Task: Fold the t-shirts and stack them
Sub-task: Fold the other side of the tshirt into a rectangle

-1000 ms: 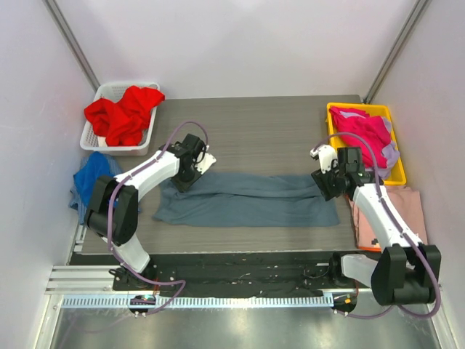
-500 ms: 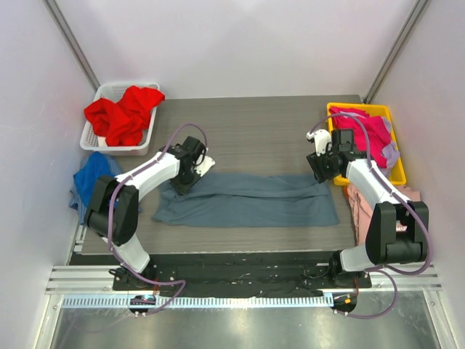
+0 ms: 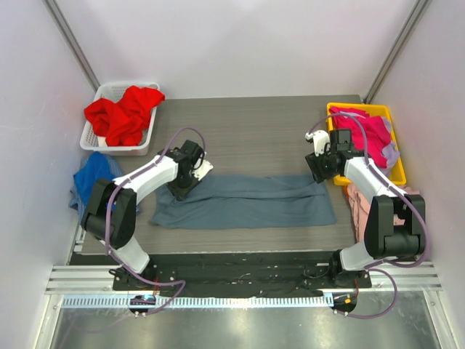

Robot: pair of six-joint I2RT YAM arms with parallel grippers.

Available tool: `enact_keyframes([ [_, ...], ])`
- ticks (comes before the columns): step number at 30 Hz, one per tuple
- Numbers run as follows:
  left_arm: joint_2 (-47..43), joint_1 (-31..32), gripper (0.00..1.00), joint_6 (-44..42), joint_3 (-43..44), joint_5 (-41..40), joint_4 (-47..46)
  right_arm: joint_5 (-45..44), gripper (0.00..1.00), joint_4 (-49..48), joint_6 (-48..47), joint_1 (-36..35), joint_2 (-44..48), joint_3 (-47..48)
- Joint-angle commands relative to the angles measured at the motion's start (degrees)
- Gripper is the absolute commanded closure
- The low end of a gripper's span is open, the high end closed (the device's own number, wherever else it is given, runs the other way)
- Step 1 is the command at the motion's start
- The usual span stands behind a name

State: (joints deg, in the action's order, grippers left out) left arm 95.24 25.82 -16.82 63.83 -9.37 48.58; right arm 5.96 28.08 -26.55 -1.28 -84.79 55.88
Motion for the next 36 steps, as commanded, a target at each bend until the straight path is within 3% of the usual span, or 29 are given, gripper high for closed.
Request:
enact_keyframes([
  [1, -5.3, 0.2, 0.58, -0.7, 0.5, 1.3, -0.9, 1.2, 0.42, -1.8, 1.1, -0.2, -0.2, 3.1],
  [5, -6.9, 0.2, 0.49, -1.2, 0.6, 2.2, -1.5, 0.9, 0.42, -1.9, 1.1, -0.3, -0.5, 2.7],
  [12, -8.7, 0.2, 0.46, -2.2, 0.9, 2.2, -3.7, 0.9, 0.42, -2.1, 1.4, -0.4, -0.4, 2.0],
  [25, -0.2, 0.1, 0.38, -8.2, 10.7, 20.0, -1.2, 0.4, 0.42, -2.1, 1.1, -0.5, -0.3, 0.6],
  [36, 7.5, -0.2, 0.38, -12.3, 13.4, 16.3, -4.0, 0.5, 0.43, -2.9, 0.4, -0.4, 0.7, -2.1],
])
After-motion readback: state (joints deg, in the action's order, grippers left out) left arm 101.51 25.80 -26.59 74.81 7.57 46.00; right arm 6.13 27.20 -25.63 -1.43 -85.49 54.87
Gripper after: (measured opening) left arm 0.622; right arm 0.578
